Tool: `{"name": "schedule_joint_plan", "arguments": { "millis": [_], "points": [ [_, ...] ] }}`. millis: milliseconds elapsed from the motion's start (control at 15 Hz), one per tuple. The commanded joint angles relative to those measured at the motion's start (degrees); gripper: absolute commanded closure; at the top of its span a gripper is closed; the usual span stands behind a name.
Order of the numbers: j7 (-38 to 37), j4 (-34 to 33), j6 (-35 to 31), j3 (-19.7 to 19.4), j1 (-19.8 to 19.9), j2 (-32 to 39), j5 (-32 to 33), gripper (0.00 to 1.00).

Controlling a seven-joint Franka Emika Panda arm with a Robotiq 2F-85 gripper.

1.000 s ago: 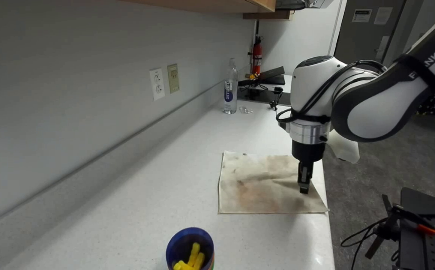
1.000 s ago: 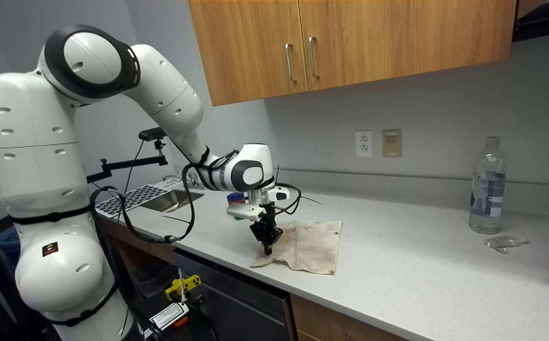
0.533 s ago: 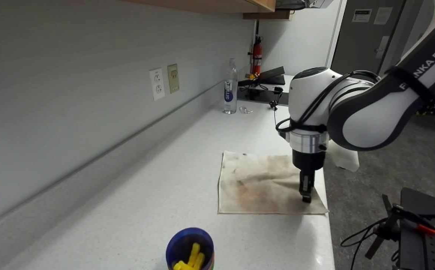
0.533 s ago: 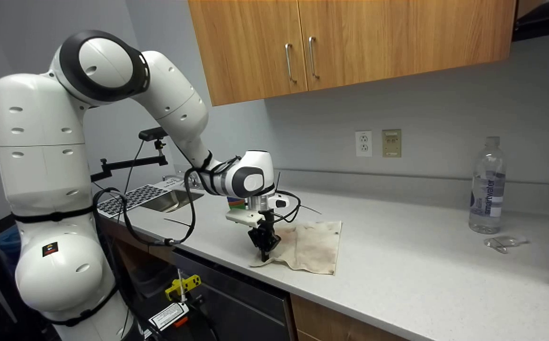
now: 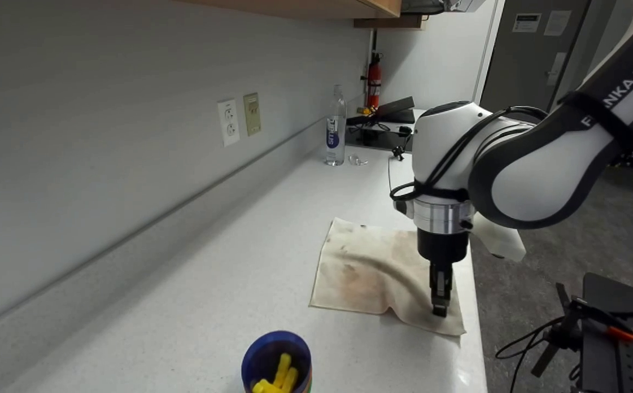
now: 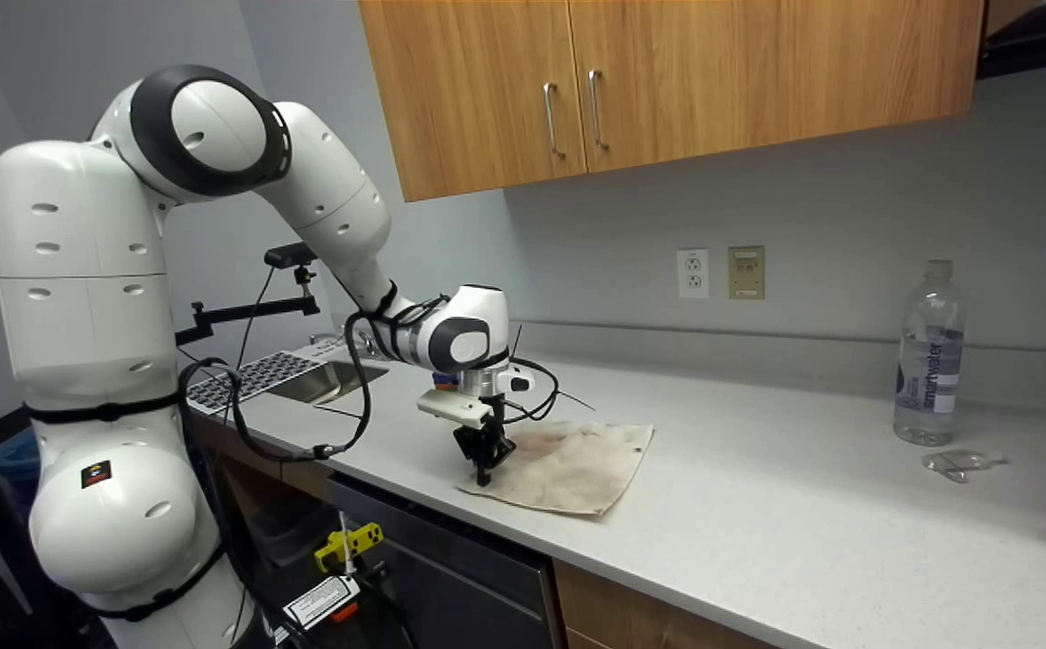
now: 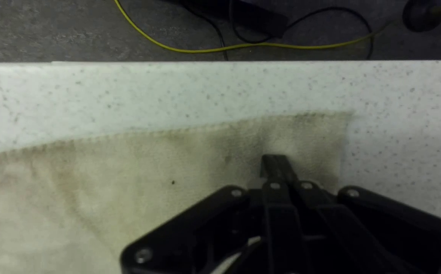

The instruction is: Unfold the cloth

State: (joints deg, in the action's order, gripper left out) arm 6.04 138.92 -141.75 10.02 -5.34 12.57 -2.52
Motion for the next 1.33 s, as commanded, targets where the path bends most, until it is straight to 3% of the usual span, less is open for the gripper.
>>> {"name": "schedule_joint_plan", "arguments": {
  "millis": [0,867,1267],
  "points": [
    [4.2,-2.2,1.4,1.6,-0.2,1.6,-3.4,1.0],
    [3.7,-2.3,5.9,-1.6,1.2,2.5,-2.3,1.0],
    [4.4,-1.7,7.2,-1.2,0.8,2.2,-2.6,1.0]
  ]
}}
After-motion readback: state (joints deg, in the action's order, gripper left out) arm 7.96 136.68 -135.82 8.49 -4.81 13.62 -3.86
